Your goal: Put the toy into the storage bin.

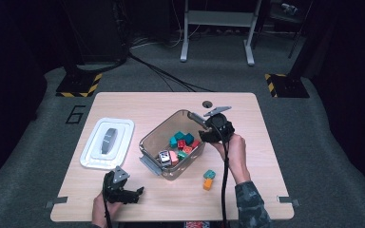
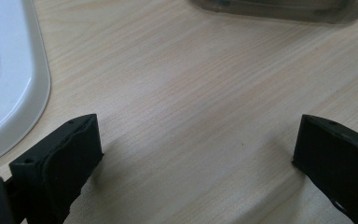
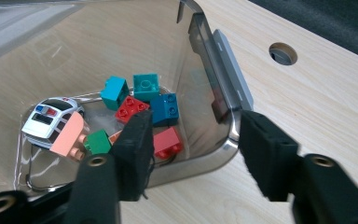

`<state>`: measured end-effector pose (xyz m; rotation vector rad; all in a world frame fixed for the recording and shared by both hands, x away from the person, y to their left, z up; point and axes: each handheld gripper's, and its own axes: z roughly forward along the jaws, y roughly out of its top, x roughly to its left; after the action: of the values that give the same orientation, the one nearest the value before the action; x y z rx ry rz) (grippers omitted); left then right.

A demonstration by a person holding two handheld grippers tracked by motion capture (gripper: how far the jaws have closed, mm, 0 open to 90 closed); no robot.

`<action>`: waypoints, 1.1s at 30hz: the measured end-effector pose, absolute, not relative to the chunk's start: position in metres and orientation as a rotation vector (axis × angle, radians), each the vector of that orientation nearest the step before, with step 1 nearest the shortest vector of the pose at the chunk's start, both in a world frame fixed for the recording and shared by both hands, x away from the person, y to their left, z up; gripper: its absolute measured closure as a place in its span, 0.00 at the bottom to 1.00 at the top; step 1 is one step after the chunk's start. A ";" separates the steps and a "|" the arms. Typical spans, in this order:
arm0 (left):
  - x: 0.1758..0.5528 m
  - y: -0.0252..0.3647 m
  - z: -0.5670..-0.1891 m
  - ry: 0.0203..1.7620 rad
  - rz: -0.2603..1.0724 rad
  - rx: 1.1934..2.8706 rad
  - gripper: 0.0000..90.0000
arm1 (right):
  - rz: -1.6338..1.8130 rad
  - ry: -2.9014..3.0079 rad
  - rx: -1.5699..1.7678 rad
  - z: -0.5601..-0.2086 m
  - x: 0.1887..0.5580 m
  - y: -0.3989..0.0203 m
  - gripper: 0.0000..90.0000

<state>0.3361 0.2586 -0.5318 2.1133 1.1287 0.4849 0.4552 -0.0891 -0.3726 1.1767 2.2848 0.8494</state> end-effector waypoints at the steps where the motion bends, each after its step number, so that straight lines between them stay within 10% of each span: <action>1: 0.336 0.259 -0.532 1.129 0.485 2.113 0.01 | 0.849 2.285 1.177 -0.373 0.455 -0.089 0.45; 11: 0.336 0.259 -0.532 1.125 0.488 2.114 0.01 | 0.944 2.246 1.176 -0.376 0.422 -0.110 0.23; 33: 0.336 0.259 -0.532 1.128 0.487 2.111 0.01 | 0.895 2.360 1.321 -0.435 0.398 -0.130 0.11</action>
<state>0.3363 0.2586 -0.5319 2.1111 1.1281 0.4872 0.3980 -0.1299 -0.4351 1.3208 2.3600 0.8947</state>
